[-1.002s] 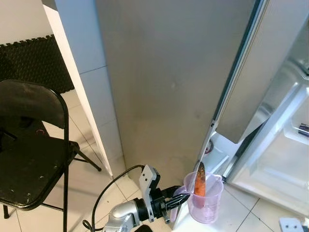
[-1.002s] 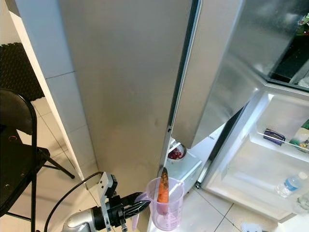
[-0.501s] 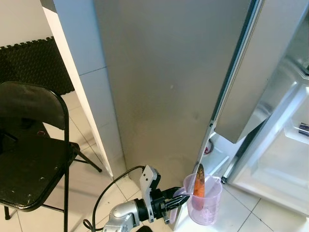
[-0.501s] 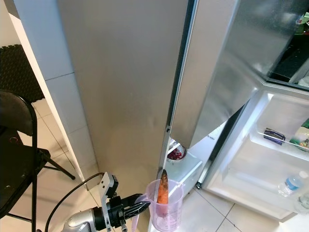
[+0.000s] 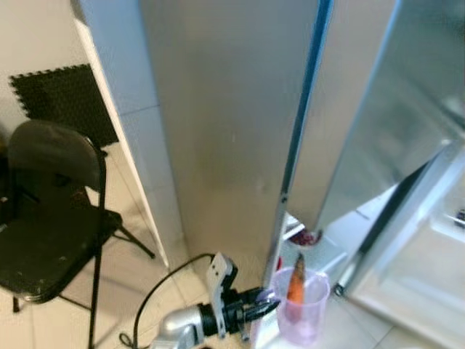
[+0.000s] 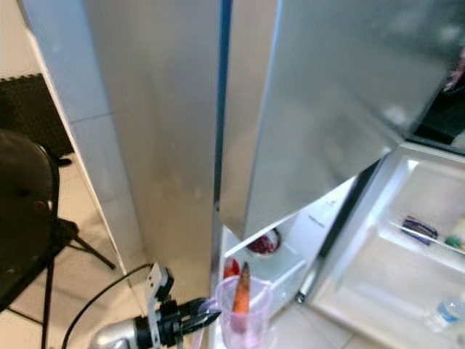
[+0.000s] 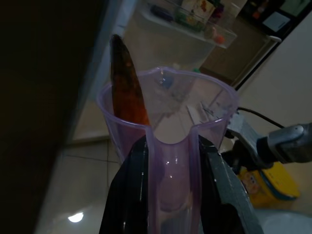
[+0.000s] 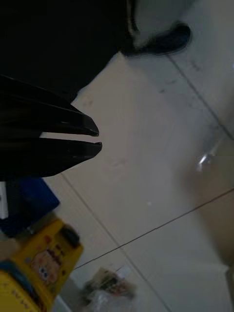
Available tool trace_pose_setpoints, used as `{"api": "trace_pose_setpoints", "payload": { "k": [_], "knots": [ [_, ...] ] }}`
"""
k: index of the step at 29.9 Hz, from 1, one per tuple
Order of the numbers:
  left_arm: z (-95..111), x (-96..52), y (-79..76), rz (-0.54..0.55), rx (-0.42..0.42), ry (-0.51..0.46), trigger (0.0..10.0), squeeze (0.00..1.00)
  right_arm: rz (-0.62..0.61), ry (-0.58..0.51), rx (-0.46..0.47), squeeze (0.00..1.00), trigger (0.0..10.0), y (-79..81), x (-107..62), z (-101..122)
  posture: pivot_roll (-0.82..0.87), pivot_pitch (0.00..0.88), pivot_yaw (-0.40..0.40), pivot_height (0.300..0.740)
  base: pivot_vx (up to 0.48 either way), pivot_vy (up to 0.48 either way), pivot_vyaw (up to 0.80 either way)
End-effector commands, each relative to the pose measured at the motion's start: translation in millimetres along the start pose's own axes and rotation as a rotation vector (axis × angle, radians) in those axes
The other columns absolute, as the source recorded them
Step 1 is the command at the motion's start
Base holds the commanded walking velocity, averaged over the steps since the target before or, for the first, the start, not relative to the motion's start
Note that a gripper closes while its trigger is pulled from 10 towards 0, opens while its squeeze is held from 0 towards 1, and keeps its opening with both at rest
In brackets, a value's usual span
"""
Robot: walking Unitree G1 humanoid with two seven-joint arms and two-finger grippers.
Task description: Restocking fridge
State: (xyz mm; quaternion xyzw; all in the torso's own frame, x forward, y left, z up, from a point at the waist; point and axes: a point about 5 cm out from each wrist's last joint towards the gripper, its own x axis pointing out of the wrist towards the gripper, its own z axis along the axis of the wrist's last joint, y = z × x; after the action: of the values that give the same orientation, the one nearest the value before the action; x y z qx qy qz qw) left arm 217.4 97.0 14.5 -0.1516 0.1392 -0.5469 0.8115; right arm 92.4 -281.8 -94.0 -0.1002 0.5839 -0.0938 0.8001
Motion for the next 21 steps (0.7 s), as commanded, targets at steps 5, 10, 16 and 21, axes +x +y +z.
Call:
{"api": "trace_pose_setpoints", "payload": {
  "k": [5,10,16,21],
  "knots": [
    [3.0,3.6,-2.1,-0.028,0.018,-0.003,10.0,0.0,-0.015,-0.002,-0.013,0.0,10.0,-5.0,-0.2,1.8,-0.03,0.0,-0.027,0.74,0.0,-0.48,0.0],
    [3.7,4.6,-3.0,-0.034,0.02,-0.004,10.0,0.0,-0.005,-0.014,-0.03,0.0,10.0,-4.5,-0.2,3.8,-0.03,0.0,-0.028,0.74,0.0,-0.48,0.0],
    [4.9,4.9,-2.6,-0.032,0.028,-0.006,10.0,0.0,0.06,-0.061,-0.073,0.0,10.0,3.6,0.5,14.2,-0.03,0.0,-0.025,0.74,0.0,-0.452,0.36],
    [7.1,6.3,-0.7,-0.017,0.04,-0.008,10.0,0.0,0.069,-0.074,-0.086,0.0,10.0,5.3,0.8,19.2,-0.03,0.0,-0.026,0.74,0.0,0.0,0.79]
  ]
}}
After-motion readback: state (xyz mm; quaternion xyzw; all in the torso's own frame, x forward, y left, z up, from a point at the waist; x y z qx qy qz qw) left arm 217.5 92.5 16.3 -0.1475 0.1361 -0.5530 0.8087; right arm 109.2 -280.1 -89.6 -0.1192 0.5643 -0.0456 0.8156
